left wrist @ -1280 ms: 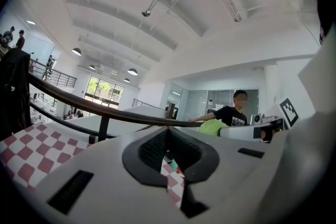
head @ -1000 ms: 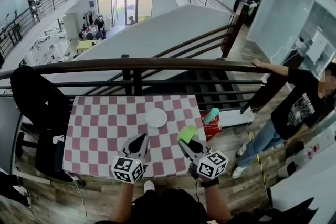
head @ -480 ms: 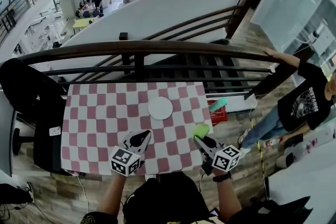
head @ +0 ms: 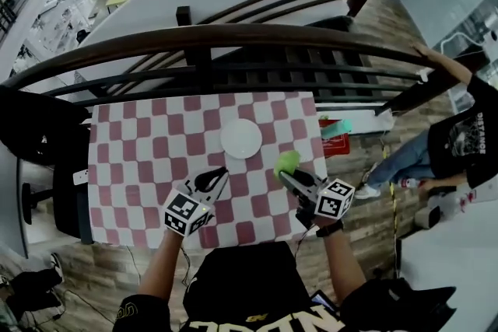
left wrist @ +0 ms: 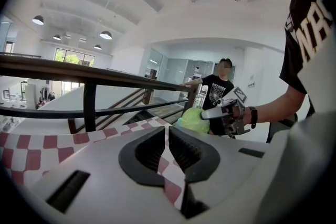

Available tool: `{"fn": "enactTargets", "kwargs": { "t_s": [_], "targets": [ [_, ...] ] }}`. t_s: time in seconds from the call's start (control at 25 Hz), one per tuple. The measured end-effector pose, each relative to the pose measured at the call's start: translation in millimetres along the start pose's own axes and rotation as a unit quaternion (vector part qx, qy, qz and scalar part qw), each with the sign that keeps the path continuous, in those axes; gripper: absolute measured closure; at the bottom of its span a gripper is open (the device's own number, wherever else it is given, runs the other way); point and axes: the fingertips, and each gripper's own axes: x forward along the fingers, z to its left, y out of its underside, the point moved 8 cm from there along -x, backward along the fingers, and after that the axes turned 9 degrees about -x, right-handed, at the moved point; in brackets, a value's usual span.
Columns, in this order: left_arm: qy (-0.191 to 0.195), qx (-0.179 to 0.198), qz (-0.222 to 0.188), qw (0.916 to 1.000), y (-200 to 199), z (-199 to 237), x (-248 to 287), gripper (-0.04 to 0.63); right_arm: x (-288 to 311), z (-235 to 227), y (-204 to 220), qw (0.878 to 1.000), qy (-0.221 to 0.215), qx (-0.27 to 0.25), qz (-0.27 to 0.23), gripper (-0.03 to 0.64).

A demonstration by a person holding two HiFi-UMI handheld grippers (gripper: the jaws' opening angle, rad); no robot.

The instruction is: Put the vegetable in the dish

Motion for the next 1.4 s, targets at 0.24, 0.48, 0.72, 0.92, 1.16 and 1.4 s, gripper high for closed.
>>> {"fn": "enactTargets", "kwargs": {
  "t_s": [0.24, 0.48, 0.72, 0.92, 1.16, 1.4],
  "targets": [
    [0.147, 0.021, 0.071, 0.9863, -3, -2, 34, 0.258, 44, -9, 2, 0.979, -0.167, 0.105, -0.059, 0.538],
    [0.184, 0.065, 0.065, 0.9786, -24, 9, 64, 0.039, 82, -22, -3, 0.92, -0.322, 0.2, -0.098, 0.538],
    [0.189, 0.097, 0.081, 0.9738, -32, 31, 92, 0.031, 113, -36, -11, 0.87, -0.39, 0.269, -0.132, 0.538],
    [0.206, 0.039, 0.071, 0.9752, -33, 48, 104, 0.034, 129, -41, -6, 0.84, -0.44, 0.288, -0.132, 0.538],
    [0.234, 0.039, 0.09, 0.9673, -32, 48, 109, 0.077, 141, -41, -2, 0.834, -0.472, 0.262, -0.117, 0.537],
    [0.181, 0.037, 0.132, 0.9738, -18, 65, 115, 0.084, 148, -59, 7, 0.881, -0.402, 0.244, -0.061, 0.524]
  ]
}}
